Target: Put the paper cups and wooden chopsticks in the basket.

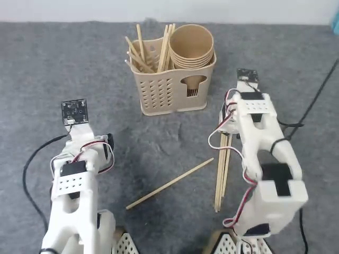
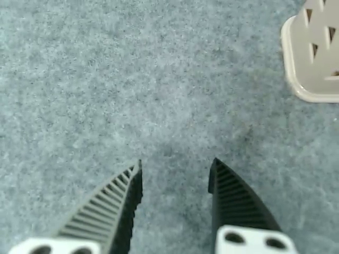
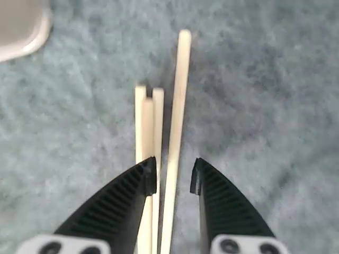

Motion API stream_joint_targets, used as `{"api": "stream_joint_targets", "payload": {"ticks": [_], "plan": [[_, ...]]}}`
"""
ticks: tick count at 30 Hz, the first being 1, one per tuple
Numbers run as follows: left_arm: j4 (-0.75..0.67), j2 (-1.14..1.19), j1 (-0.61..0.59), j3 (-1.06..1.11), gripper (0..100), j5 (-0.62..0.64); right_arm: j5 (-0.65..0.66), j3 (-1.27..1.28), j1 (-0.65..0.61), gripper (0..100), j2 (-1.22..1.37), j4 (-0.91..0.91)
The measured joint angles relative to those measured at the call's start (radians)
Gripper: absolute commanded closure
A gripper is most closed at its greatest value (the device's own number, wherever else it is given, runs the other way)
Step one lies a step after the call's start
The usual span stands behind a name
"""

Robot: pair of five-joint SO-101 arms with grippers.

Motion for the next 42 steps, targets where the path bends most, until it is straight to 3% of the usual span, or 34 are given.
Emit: {"api": "stream_joint_targets", "payload": {"ticks": [6, 9, 16, 22, 33, 38, 42], "plan": [[0.000, 0.000, 0.000, 0.000, 80, 0.000, -0.002, -0.084, 0.003, 89.2, 0.104, 0.017], [0.000, 0.000, 0.000, 0.000, 80, 0.000, -0.002, -0.167, 0.003, 99.8, 0.163, 0.087], [0.000, 0.000, 0.000, 0.000, 80, 0.000, 0.000, -0.359, 0.025, 99.0, 0.288, 0.282], [0.000, 0.000, 0.000, 0.000, 80, 0.000, 0.008, -0.376, 0.043, 99.0, 0.304, 0.356], [0.000, 0.000, 0.000, 0.000, 80, 0.000, 0.037, -0.347, 0.048, 99.0, 0.135, 0.551], [0.000, 0.000, 0.000, 0.000, 80, 0.000, 0.037, -0.241, 0.046, 99.0, 0.110, 0.516], [0.000, 0.000, 0.000, 0.000, 80, 0.000, 0.037, -0.066, 0.052, 99.0, 0.109, 0.310]]}}
